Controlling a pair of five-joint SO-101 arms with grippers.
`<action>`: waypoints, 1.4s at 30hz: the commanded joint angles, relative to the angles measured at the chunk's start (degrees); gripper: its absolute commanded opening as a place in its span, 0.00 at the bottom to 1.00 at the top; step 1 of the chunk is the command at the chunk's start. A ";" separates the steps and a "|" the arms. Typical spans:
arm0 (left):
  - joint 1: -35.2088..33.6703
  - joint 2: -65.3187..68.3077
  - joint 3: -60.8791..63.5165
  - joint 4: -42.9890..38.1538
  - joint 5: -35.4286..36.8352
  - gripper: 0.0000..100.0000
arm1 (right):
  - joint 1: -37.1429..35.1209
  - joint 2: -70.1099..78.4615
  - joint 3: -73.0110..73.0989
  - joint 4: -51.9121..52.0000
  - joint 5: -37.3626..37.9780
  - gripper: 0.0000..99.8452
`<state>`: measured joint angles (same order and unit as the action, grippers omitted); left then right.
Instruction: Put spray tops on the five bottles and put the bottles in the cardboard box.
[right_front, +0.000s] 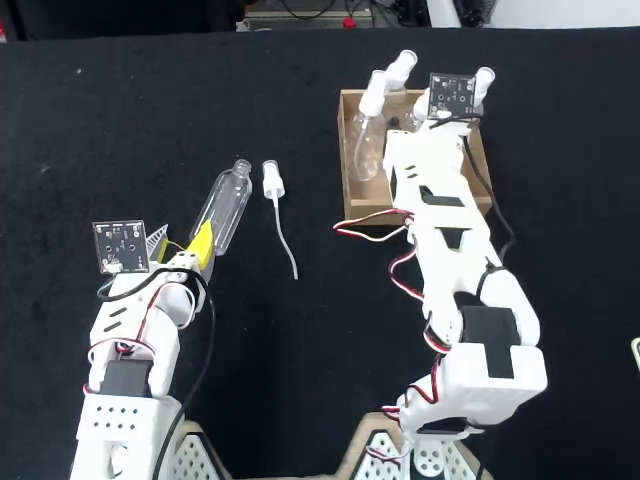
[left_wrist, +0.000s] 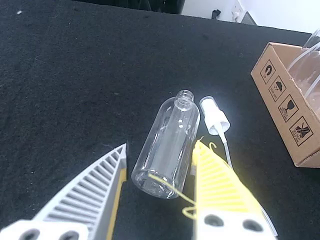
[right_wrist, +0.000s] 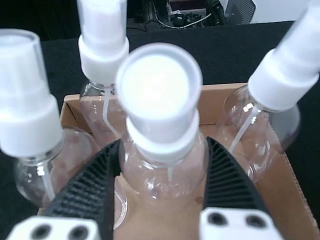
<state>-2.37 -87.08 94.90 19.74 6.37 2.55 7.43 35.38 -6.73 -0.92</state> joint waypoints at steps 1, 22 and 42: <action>-0.04 -0.62 -0.57 -1.23 0.44 0.20 | 0.88 -0.22 -3.74 -1.67 -0.18 0.15; -0.04 -0.62 -0.57 -1.32 0.35 0.20 | 0.97 6.29 -7.78 -1.05 -0.09 0.15; -0.04 -0.62 -0.57 -1.23 0.26 0.20 | 0.62 2.15 -7.16 4.04 -0.44 0.28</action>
<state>-2.37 -87.08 94.90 19.74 6.37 2.64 13.67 30.37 -2.95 -0.92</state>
